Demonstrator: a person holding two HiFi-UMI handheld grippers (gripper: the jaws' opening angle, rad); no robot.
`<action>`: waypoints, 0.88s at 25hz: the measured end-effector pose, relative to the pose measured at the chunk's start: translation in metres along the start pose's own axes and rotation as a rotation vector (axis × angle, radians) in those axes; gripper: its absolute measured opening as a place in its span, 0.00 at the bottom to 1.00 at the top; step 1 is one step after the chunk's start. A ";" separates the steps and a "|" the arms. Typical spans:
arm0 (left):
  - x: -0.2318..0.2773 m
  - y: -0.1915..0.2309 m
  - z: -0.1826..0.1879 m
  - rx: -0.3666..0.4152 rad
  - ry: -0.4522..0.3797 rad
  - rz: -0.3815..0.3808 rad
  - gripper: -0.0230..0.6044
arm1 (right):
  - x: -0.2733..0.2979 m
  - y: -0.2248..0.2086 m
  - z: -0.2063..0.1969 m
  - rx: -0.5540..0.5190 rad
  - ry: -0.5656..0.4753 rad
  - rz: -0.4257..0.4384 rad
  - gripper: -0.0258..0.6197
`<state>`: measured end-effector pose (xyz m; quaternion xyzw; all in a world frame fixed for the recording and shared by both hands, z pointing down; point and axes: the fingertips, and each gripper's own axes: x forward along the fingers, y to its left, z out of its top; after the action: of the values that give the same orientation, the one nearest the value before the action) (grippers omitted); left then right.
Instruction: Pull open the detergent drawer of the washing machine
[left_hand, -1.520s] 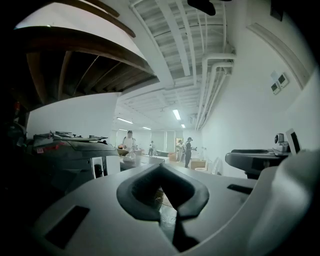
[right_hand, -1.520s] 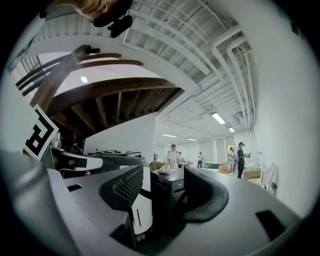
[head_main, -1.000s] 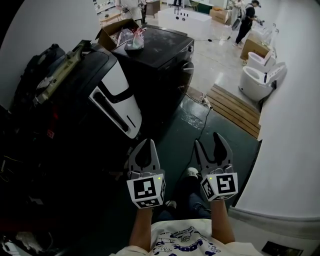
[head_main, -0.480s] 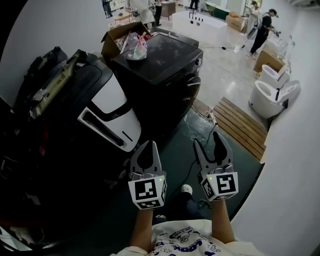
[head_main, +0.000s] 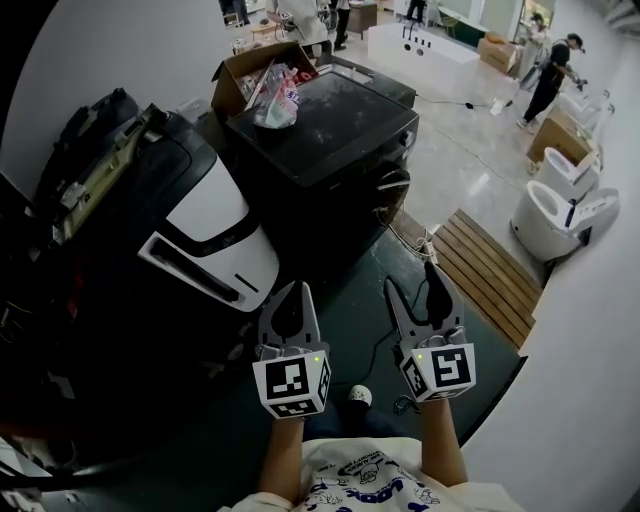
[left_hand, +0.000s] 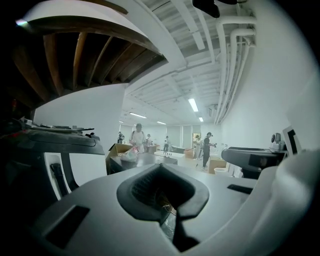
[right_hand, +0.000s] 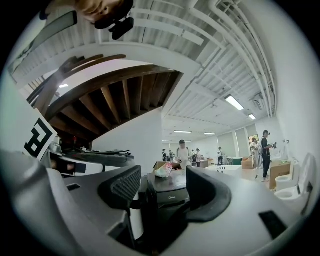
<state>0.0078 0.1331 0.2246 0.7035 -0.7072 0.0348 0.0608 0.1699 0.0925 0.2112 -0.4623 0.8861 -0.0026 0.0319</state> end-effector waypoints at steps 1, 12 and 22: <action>0.005 -0.001 -0.001 0.001 0.003 0.005 0.06 | 0.004 -0.005 -0.002 0.006 0.004 0.001 0.48; 0.076 0.018 -0.015 -0.005 0.036 0.031 0.06 | 0.071 -0.036 -0.026 0.028 0.025 0.017 0.48; 0.179 0.060 -0.003 -0.008 0.034 -0.001 0.06 | 0.178 -0.055 -0.036 0.026 0.032 0.000 0.48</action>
<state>-0.0523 -0.0435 0.2538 0.7030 -0.7057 0.0439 0.0759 0.1112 -0.0857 0.2395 -0.4617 0.8865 -0.0215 0.0239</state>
